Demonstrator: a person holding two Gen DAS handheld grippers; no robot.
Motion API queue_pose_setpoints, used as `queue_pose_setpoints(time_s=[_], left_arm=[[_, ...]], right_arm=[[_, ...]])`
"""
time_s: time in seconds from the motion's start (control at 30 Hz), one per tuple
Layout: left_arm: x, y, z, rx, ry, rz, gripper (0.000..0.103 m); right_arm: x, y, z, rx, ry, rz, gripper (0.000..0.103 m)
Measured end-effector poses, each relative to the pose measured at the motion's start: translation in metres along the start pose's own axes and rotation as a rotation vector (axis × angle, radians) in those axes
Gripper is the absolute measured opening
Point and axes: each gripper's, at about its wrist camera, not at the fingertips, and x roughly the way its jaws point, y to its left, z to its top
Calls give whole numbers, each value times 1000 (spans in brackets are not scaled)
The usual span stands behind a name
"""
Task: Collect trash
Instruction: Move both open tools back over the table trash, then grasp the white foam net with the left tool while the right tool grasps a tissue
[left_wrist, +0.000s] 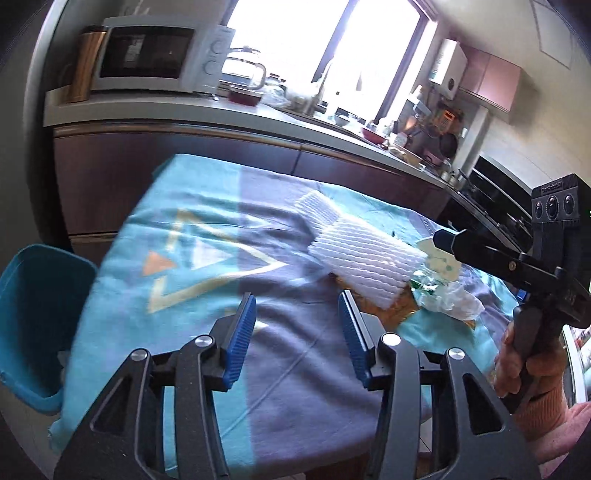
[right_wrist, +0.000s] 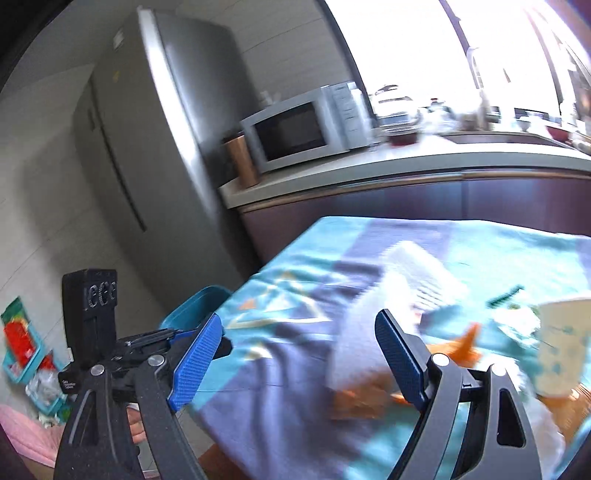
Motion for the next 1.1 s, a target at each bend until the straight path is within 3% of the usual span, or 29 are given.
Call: queue_pose_setpoints(time_s=[0.2, 0.43, 0.5, 0.7, 0.87, 1.1], left_arm=[[37, -59, 2, 124, 35, -48, 59], [66, -94, 7, 210, 52, -4, 64], [78, -94, 10, 204, 73, 6, 60], [92, -84, 9, 158, 127, -10, 27], [80, -71, 11, 115, 108, -21, 17], [54, -50, 10, 55, 83, -49, 15]], right_arm=[[-33, -57, -16, 102, -28, -166, 82], [-52, -102, -33, 148, 10, -285, 82], [-49, -107, -38, 143, 29, -294, 82], [-40, -108, -48, 103, 66, -310, 81], [-38, -111, -48, 97, 79, -328, 72], [-46, -111, -53, 91, 93, -355, 72]])
